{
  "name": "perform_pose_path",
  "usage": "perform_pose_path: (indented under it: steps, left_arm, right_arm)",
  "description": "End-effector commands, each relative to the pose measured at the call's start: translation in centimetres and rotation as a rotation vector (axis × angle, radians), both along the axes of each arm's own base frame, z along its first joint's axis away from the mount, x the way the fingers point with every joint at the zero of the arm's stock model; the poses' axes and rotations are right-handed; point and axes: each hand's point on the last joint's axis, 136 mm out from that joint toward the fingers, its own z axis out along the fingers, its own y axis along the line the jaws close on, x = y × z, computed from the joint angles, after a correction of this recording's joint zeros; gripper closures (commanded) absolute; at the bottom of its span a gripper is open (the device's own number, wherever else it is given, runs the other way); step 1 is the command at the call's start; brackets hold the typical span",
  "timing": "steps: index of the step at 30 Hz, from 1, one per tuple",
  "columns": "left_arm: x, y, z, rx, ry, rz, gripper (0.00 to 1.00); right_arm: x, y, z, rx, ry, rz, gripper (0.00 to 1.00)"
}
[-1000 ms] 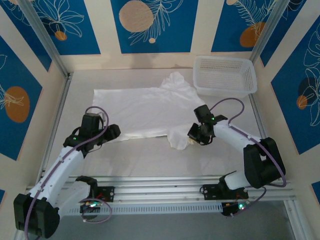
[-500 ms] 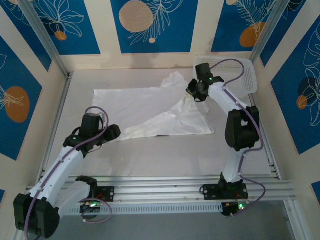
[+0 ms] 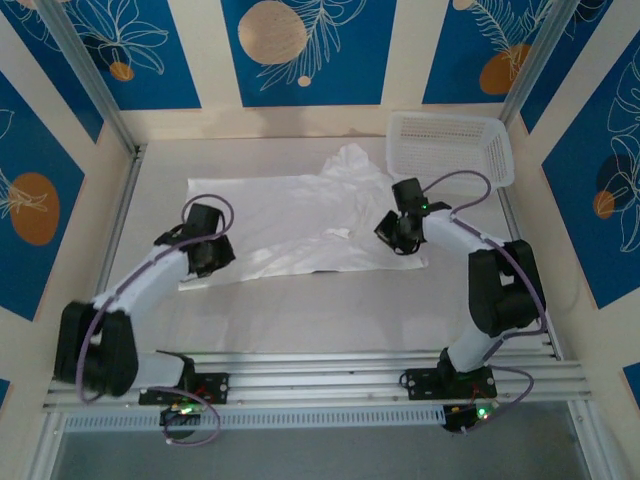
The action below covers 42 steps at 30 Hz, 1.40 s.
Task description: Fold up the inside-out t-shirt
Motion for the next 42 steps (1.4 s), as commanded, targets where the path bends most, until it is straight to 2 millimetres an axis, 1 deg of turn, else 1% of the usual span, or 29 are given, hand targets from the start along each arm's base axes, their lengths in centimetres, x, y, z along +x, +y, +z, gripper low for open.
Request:
perform_pose_path:
  steps: [1, 3, 5, 7, 9, 12, 16, 18, 20, 22, 23, 25, 26, 27, 28, 29, 30, 31, 32, 34, 35, 36, 38, 40, 42]
  left_arm:
    - [2.6, 1.6, -1.6, 0.059, 0.020, 0.070, 1.00]
    - [2.5, 2.1, -3.7, 0.052, 0.078, 0.116, 1.00]
    - [1.8, 2.8, -5.9, 0.030, 0.138, 0.163, 1.00]
    - [0.4, 3.6, -7.7, 0.016, 0.193, 0.209, 1.00]
    - [-1.3, 3.9, -8.8, -0.011, 0.235, 0.224, 1.00]
    - [-4.2, 4.1, -8.5, -0.020, 0.243, 0.225, 1.00]
    - [-9.2, 5.5, -7.6, 0.001, 0.219, 0.285, 1.00]
    - [-11.5, 4.9, -7.5, -0.063, 0.199, 0.308, 1.00]
    - [-13.6, 3.6, -7.5, -0.163, 0.169, 0.316, 1.00]
    - [-15.0, 3.2, -6.8, -0.196, 0.126, 0.313, 1.00]
    - [-15.6, 3.4, -6.3, -0.193, 0.102, 0.321, 1.00]
    - [-16.0, 3.8, -5.1, -0.191, 0.041, 0.315, 1.00]
    - [-16.1, 4.0, -4.6, -0.187, 0.019, 0.312, 1.00]
    - [-16.0, 4.1, -4.2, -0.186, 0.000, 0.302, 1.00]
    - [-15.8, 3.9, -3.9, -0.192, -0.014, 0.290, 1.00]
    - [-15.4, 3.7, -3.6, -0.200, -0.025, 0.278, 0.99]
    - [-14.8, 3.5, -3.2, -0.205, -0.037, 0.265, 0.86]
    - [-14.0, 3.3, -2.5, -0.203, -0.052, 0.245, 0.68]
    - [-13.2, 3.2, -1.7, -0.196, -0.072, 0.224, 0.54]
    - [-11.1, 3.1, 0.5, -0.163, -0.130, 0.172, 0.39]
    - [-10.1, 3.1, 1.7, -0.140, -0.162, 0.147, 0.35]
    - [-9.2, 3.1, 2.9, -0.123, -0.193, 0.122, 0.33]
    - [-7.6, 3.0, 5.3, -0.097, -0.255, 0.072, 0.30]
    - [-6.7, 2.9, 7.0, -0.080, -0.303, 0.042, 0.30]
    - [-6.4, 3.0, 7.9, -0.064, -0.326, 0.023, 0.30]
  right_arm:
    - [-0.3, 1.1, -2.4, 0.019, 0.031, 0.013, 1.00]
    - [-1.0, 1.0, -3.4, -0.008, 0.061, 0.019, 1.00]
    - [-2.0, 1.0, -4.2, -0.024, 0.093, 0.022, 1.00]
    - [-3.0, 0.7, -4.7, -0.038, 0.125, 0.016, 1.00]
    - [-4.4, 0.5, -5.1, -0.038, 0.166, 0.015, 1.00]
    - [-6.5, 0.4, -5.0, -0.029, 0.205, 0.030, 1.00]
    - [-10.0, -0.4, -4.9, -0.036, 0.258, 0.043, 1.00]
    - [-11.8, -0.5, -4.9, -0.026, 0.274, 0.058, 0.99]
    - [-14.1, -0.7, -4.8, -0.026, 0.305, 0.054, 0.99]
    - [-16.2, -0.8, -4.8, -0.037, 0.319, 0.059, 0.99]
    - [-17.3, -0.9, -4.8, -0.046, 0.324, 0.058, 0.99]
    - [-18.6, -1.1, -4.7, -0.048, 0.319, 0.058, 0.98]
    - [-18.8, -1.2, -4.5, -0.050, 0.307, 0.062, 0.97]
    - [-18.5, -1.4, -4.0, -0.058, 0.285, 0.074, 0.96]
    - [-17.8, -1.4, -3.2, -0.073, 0.247, 0.110, 0.94]
    - [-16.5, -1.4, -1.8, -0.094, 0.195, 0.149, 0.93]
    - [-15.2, -1.5, -0.4, -0.125, 0.142, 0.182, 0.91]
    - [-13.2, -1.5, 1.3, -0.165, 0.064, 0.216, 0.89]
    - [-10.8, -1.6, 3.1, -0.214, -0.029, 0.244, 0.85]
    - [-6.4, -1.8, 6.1, -0.299, -0.175, 0.282, 0.77]
    - [-4.1, -1.8, 7.5, -0.334, -0.242, 0.304, 0.75]
    - [-2.2, -1.8, 8.2, -0.365, -0.278, 0.327, 0.71]
    - [1.8, -1.7, 8.9, -0.409, -0.329, 0.392, 0.71]
    - [4.9, -2.4, 7.9, -0.444, -0.294, 0.408, 0.71]
    - [7.4, -2.9, 6.3, -0.452, -0.229, 0.433, 0.71]
